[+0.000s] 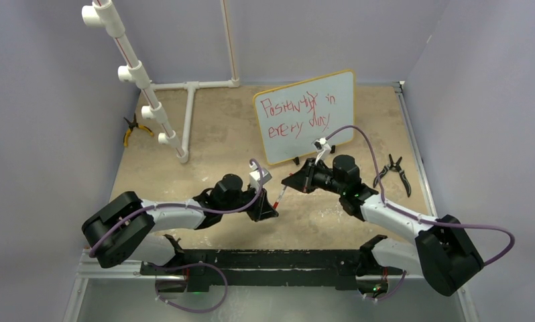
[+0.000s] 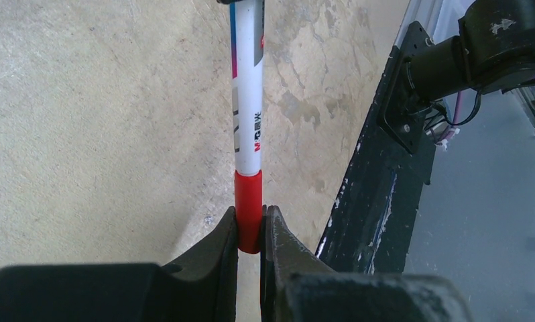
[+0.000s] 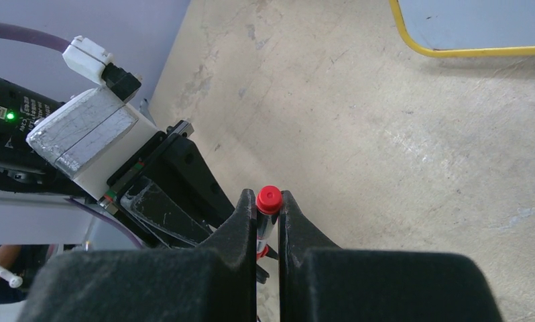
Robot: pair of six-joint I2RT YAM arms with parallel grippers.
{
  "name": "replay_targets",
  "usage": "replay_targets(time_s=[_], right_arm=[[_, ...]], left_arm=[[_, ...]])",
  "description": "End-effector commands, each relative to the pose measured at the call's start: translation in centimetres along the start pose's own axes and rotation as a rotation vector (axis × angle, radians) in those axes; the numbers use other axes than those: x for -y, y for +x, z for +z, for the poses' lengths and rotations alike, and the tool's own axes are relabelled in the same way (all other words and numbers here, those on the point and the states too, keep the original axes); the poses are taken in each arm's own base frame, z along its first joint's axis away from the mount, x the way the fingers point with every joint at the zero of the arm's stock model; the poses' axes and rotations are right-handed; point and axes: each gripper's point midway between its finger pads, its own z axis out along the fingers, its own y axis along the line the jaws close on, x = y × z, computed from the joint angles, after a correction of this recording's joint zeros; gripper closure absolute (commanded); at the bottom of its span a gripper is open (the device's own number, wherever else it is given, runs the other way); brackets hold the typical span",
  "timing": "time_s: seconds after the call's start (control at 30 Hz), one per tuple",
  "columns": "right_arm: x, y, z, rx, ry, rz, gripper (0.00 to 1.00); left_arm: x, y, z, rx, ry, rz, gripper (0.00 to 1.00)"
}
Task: Write a sentence on the whiteboard
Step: Close the whiteboard marker at the center of the board.
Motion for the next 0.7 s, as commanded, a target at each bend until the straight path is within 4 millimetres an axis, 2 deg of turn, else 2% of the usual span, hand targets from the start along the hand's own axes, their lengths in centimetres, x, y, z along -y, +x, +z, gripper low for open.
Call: replay_targets(time_s=[0.0, 0.67], right_arm=[[2.9, 7.9, -1.1, -0.270, 0.080, 0.018, 1.00], [1.4, 10.8, -0.9, -0.406, 0.043, 0.045, 1.00]], left_arm=[[4.6, -11.1, -1.4, 0.366, 0.163, 0.145, 1.00], [3.8, -15.1, -3.4, 0.472, 0.146, 0.203, 1.00]])
